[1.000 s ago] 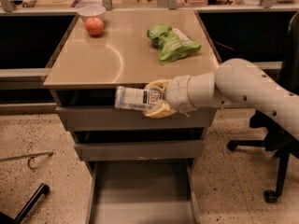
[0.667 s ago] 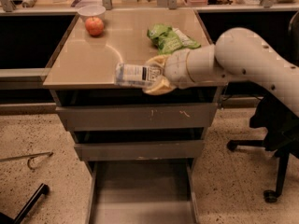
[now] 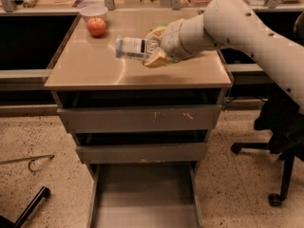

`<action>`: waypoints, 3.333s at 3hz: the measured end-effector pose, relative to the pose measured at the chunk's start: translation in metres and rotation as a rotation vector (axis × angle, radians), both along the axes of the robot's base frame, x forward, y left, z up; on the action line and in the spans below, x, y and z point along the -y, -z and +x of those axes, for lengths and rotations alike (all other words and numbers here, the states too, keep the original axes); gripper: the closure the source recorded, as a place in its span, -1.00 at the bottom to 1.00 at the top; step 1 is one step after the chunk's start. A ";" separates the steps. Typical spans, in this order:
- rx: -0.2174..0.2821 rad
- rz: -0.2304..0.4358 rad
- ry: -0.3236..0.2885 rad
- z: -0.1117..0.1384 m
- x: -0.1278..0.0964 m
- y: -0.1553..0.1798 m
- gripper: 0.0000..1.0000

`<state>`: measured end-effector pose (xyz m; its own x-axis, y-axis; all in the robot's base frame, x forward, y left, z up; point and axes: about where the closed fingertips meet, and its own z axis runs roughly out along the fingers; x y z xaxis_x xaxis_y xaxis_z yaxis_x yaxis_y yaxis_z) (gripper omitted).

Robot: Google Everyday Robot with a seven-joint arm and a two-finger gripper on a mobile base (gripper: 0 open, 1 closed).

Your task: Pick blue plastic bottle from bottom drawer and place on counter

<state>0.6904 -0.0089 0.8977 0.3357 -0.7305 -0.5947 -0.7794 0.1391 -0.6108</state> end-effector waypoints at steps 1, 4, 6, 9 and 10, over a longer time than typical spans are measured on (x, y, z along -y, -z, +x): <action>-0.055 -0.028 0.003 0.032 -0.011 0.010 1.00; -0.348 -0.054 -0.184 0.048 -0.058 0.053 1.00; -0.398 -0.056 -0.226 0.045 -0.067 0.066 0.63; -0.398 -0.056 -0.226 0.045 -0.067 0.066 -0.77; -0.398 -0.056 -0.226 0.045 -0.067 0.066 -1.00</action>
Offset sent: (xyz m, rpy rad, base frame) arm 0.0569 0.0439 -0.0353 -0.0957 0.2993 0.1361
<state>0.7350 0.0584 0.8313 0.2439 -0.6997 -0.6715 -0.9619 -0.0864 -0.2594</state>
